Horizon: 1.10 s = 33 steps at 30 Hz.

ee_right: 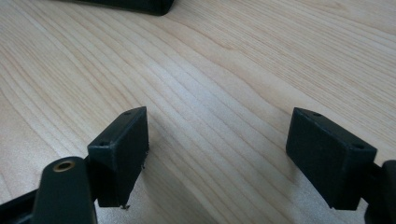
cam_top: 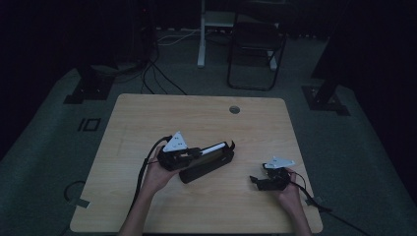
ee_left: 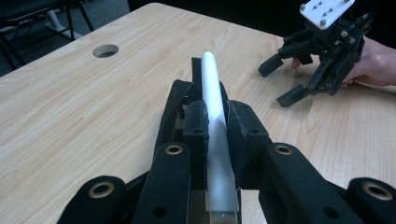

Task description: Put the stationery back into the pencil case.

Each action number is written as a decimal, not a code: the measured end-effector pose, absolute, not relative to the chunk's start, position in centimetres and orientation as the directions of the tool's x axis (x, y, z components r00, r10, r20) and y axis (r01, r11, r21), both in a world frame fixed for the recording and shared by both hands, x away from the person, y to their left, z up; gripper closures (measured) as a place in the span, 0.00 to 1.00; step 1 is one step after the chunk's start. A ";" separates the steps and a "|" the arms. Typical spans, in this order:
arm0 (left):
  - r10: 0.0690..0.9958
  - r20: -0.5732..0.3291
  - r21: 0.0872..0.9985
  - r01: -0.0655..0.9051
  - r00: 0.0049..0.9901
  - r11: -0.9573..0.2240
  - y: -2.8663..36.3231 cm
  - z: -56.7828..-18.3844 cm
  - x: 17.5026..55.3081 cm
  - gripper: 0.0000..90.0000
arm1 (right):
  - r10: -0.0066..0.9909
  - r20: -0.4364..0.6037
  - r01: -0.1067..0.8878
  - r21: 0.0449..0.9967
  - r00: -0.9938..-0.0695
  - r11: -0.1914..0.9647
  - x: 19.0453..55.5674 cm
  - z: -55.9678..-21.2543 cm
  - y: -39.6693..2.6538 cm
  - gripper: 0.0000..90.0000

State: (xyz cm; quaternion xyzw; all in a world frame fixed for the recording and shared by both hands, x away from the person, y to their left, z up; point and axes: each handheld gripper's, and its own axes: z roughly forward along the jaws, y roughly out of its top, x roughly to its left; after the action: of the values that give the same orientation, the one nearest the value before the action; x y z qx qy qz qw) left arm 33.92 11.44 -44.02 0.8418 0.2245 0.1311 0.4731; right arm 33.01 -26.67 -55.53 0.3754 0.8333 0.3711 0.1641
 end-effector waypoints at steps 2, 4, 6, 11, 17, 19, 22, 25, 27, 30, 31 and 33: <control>0.503 0.006 0.854 0.257 0.864 -0.452 11.4 -44.2 34.0 0.87 | 0.747 0.005 0.504 0.742 -0.664 0.443 33.0 -55.5 -26.7 0.24; 0.502 0.006 0.853 0.257 0.865 -0.454 11.4 -44.3 34.1 0.87 | 0.747 0.005 0.504 0.742 -0.664 0.443 33.0 -55.5 -26.7 0.24; 0.501 0.006 0.851 0.259 0.865 -0.457 11.4 -44.3 34.1 0.87 | 0.748 0.006 0.505 0.741 -0.664 0.442 33.0 -55.5 -26.7 0.24; 0.503 0.006 0.846 0.263 0.864 -0.463 11.3 -44.6 34.3 0.87 | 0.747 0.005 0.504 0.742 -0.664 0.443 33.0 -55.5 -26.7 0.24; 0.503 0.003 0.842 0.269 0.865 -0.468 11.1 -44.9 34.6 0.87 | 0.747 0.005 0.503 0.742 -0.664 0.443 33.0 -55.5 -26.7 0.24; 0.502 0.003 0.839 0.271 0.865 -0.472 11.0 -45.0 34.7 0.87 | 0.747 0.005 0.504 0.742 -0.664 0.443 33.0 -55.5 -26.7 0.24; 0.504 -0.002 0.837 0.277 0.864 -0.471 11.0 -45.2 34.9 0.87 | 0.747 0.005 0.504 0.742 -0.664 0.443 33.0 -55.5 -26.7 0.24; 0.504 -0.007 0.837 0.281 0.863 -0.470 10.9 -45.3 35.1 0.87 | 0.748 0.005 0.504 0.742 -0.664 0.443 33.0 -55.5 -26.7 0.24; 0.503 -0.008 0.834 0.284 0.864 -0.473 10.9 -45.5 35.2 0.87 | 0.747 0.005 0.504 0.742 -0.664 0.443 33.0 -55.5 -26.7 0.24; 0.504 -0.013 0.831 0.290 0.864 -0.476 10.7 -45.7 35.3 0.87 | 0.747 0.004 0.503 0.742 -0.665 0.444 33.0 -55.5 -26.7 0.24; 0.503 -0.014 0.830 0.291 0.864 -0.477 10.7 -45.7 35.4 0.87 | 0.747 0.004 0.503 0.742 -0.665 0.444 33.0 -55.5 -26.7 0.24; 0.503 -0.017 0.828 0.294 0.864 -0.477 10.6 -45.8 35.5 0.87 | 0.747 0.004 0.503 0.742 -0.665 0.444 33.0 -55.5 -26.7 0.24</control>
State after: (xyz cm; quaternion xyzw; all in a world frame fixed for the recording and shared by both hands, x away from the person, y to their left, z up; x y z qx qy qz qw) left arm 35.47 10.64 -45.81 0.8516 0.2341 0.1152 0.4546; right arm 33.01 -26.68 -55.53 0.3747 0.8336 0.3710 0.1645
